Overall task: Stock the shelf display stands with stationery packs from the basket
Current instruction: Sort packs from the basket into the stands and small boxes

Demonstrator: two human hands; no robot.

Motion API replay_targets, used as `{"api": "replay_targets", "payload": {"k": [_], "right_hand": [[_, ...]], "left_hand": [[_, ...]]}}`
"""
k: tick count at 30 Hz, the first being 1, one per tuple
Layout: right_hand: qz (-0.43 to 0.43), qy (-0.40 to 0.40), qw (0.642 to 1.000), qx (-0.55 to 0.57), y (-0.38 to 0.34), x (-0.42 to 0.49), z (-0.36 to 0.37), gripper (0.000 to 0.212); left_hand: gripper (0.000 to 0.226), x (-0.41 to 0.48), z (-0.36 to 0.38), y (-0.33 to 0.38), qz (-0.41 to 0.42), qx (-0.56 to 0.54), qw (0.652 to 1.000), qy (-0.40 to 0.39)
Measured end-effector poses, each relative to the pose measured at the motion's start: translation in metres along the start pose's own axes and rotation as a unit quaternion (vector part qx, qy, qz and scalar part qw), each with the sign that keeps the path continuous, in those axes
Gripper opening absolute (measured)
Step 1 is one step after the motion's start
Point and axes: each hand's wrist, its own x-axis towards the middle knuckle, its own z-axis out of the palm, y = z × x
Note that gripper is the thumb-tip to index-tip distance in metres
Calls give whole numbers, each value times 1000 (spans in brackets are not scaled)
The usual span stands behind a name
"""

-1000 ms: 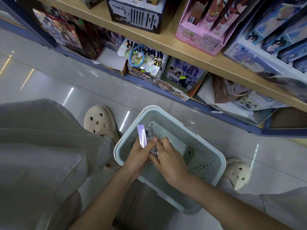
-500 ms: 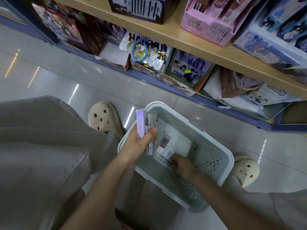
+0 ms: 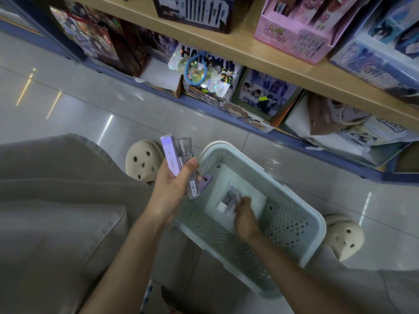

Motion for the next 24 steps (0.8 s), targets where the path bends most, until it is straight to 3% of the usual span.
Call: {"api": "replay_targets", "payload": {"k": [2,6,12,15,18,24], "right_hand": [[11,47,998,50,-10,7,4,23],[40,125,991,-5,-22,21,14,56],[14,153,975,-162,-19,28,31,40],[-45,151,968,-196,-14,31,32,38],[-63,124,986,-94,-21,26,35,32],[37,32,991,128,-46,30,62,12]], "left_hand": [[18,3,-4,-2,11,20,999,28],[13,6,-13,-5,6,30,997,65],[5,6,-14,-6,-7,28,997,78],[2,8,-16,-8,-19,35,996,84],[2,8,-19,-9,-26,28,995,88],[12,9,-21,-13,-27,46,994,95]]}}
